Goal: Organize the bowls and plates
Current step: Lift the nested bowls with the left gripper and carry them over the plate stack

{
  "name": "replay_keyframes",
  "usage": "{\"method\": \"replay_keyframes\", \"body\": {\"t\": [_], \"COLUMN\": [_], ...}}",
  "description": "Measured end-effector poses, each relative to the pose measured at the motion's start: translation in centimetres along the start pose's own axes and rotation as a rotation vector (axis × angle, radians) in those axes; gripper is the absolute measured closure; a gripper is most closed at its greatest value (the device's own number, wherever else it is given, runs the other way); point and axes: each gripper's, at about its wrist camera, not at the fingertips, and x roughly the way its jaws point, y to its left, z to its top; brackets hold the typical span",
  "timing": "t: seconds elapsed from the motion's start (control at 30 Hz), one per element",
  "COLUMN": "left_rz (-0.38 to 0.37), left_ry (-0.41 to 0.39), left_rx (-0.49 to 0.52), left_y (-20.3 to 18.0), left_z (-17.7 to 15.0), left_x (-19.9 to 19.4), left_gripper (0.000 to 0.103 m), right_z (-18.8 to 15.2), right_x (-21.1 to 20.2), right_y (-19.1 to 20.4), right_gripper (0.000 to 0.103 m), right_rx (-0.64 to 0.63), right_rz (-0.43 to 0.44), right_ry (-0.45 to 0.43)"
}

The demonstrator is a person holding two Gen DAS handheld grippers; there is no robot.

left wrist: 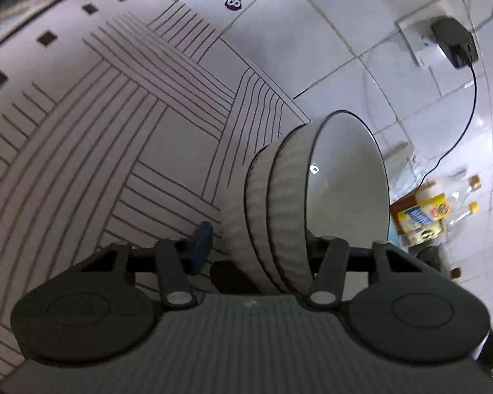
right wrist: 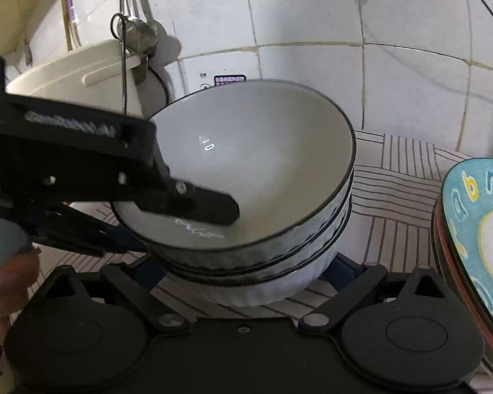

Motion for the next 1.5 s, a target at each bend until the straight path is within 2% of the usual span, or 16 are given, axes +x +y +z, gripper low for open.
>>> {"method": "replay_keyframes", "body": {"t": [0.43, 0.73, 0.97, 1.1, 1.5], "left_rz": [0.016, 0.012, -0.017, -0.007, -0.092], "left_ry": [-0.033, -0.047, -0.027, -0.015, 0.043], "left_rx": [0.068, 0.133, 0.195, 0.232, 0.261], "left_y": [-1.4, -3.7, -7.4, -10.0, -15.8], "left_z": [-0.7, -1.4, -2.5, -3.7, -4.9], "left_x": [-0.2, -3.0, -4.7, -4.7, -1.6], "left_gripper": [0.052, 0.052, 0.052, 0.052, 0.052], "right_z": [0.7, -0.2, -0.7, -0.6, 0.0], "right_x": [0.8, -1.8, -6.2, -8.5, -13.2], "right_y": [-0.9, -0.2, 0.0, -0.5, -4.5], "right_gripper": [0.003, 0.003, 0.004, 0.004, 0.004], "right_rx": [-0.054, -0.060, -0.040, -0.022, -0.006], "right_rz": [0.057, 0.052, 0.012, -0.015, -0.120], "right_ry": [0.019, -0.058, -0.133, -0.145, -0.175]}}
